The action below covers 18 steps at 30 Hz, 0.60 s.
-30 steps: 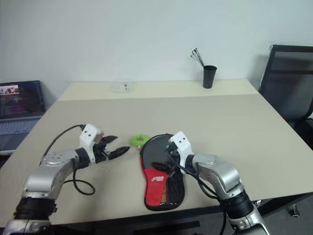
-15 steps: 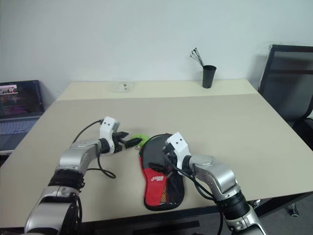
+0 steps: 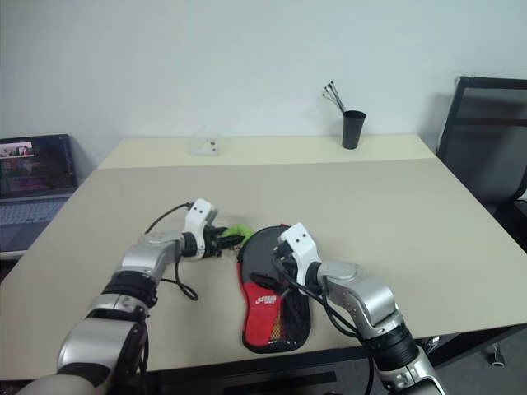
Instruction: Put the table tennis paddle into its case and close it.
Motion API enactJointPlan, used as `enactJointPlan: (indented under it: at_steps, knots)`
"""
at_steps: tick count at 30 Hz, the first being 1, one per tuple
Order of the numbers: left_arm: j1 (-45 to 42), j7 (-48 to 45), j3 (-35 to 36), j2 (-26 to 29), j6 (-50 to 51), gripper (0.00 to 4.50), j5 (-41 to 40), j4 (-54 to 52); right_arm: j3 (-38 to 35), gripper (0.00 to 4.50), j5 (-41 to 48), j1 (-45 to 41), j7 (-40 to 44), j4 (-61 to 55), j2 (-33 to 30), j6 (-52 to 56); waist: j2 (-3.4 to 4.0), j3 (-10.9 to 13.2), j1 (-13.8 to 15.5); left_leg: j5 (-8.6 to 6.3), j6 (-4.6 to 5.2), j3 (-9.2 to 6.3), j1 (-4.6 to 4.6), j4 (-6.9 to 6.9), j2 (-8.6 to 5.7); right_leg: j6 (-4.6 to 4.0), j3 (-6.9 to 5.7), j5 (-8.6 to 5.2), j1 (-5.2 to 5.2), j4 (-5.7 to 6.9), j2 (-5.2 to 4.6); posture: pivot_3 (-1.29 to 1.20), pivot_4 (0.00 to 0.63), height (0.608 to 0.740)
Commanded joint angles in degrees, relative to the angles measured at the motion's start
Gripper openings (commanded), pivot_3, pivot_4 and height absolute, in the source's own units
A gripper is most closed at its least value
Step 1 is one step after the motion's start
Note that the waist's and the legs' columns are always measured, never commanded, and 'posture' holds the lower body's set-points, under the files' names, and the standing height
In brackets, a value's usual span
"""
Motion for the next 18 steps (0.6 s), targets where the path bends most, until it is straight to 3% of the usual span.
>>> enactJointPlan:
  at_steps: [1,4,13,18]
  knots:
    - [0.5,1.4,0.8,0.4,-0.2,0.8,1.0,1.1,0.2,4.5,-0.9,-1.1,-0.4,-1.1,0.6,-2.4,-0.02,0.0,0.0,0.0,0.0,0.0,0.02,0.0,0.01,0.01,0.0,0.01,0.01,0.01,0.0,0.0,0.15,0.74]
    - [1.3,1.5,1.4,0.5,0.2,0.14,0.4,-0.5,0.7,4.5,-2.2,-1.9,-0.5,0.6,1.1,-3.9,-0.03,0.0,-0.2,0.0,0.0,0.02,0.18,0.0,0.04,0.01,0.03,0.01,0.1,0.03,-0.01,0.0,0.15,0.74]
    - [3.1,1.2,1.4,1.0,1.4,0.14,1.0,-5.0,4.3,4.5,-6.5,-2.4,-0.2,10.2,3.5,-8.2,-0.06,0.0,-0.3,0.0,0.0,0.11,0.23,-0.04,0.06,0.01,0.12,0.01,0.13,0.01,-0.01,0.0,0.15,0.74]
    - [-1.2,2.2,-1.8,1.2,-4.8,0.14,5.7,0.8,4.2,4.5,-8.7,-1.2,-0.7,13.0,2.2,-8.3,-0.2,-0.1,-0.1,0.0,0.0,0.12,0.25,-0.04,0.06,0.01,0.12,0.01,0.13,0.02,-0.01,0.0,0.15,0.74]
